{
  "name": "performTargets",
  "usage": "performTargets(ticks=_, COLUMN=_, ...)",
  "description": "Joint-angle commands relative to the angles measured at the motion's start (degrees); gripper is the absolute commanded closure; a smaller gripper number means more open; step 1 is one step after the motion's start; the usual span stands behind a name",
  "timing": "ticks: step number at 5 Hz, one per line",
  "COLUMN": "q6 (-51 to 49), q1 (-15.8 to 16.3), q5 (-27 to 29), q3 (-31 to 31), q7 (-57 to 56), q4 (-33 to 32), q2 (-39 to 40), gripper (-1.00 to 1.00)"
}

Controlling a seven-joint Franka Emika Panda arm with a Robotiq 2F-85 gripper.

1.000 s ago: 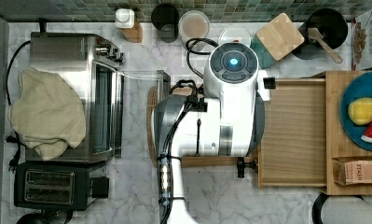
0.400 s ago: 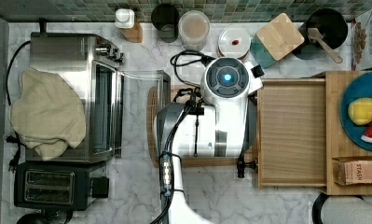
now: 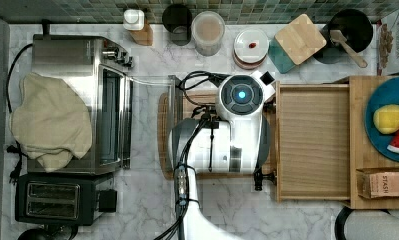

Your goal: Close the drawer.

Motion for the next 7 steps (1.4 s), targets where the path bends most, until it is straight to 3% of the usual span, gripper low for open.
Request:
performTargets(ticks=1, q6=3.04, q1=-3.48, q5=0.41, q3=-2.01, q7=-6.13, q4=-3.26, q2=6.98, gripper=1.0)
performTargets(ticks=2, q6=6.47, q1=-4.25, q5=-1.26, q3=-2.67, q7=-5.22, q4=-6.2, q2=5.23, gripper=1.0)
performTargets(ticks=3, q6=8.26, q1=-10.15, q5=-3.6, q3=1.15, q7=-4.19, q4=-7.97, q2=3.25, gripper=1.0)
performTargets(ticks=4, q6=8.75, q1=-8.73, q5=-3.67, q3=-1.86, q7=-5.48, q4=-8.77, q2=2.31, gripper=1.0)
performTargets(ticks=7, q6=15.18, q1=-15.05, q5=-3.74, q3=-3.98, q7=-16.67, q4=-9.3, q2=3.17, gripper=1.0)
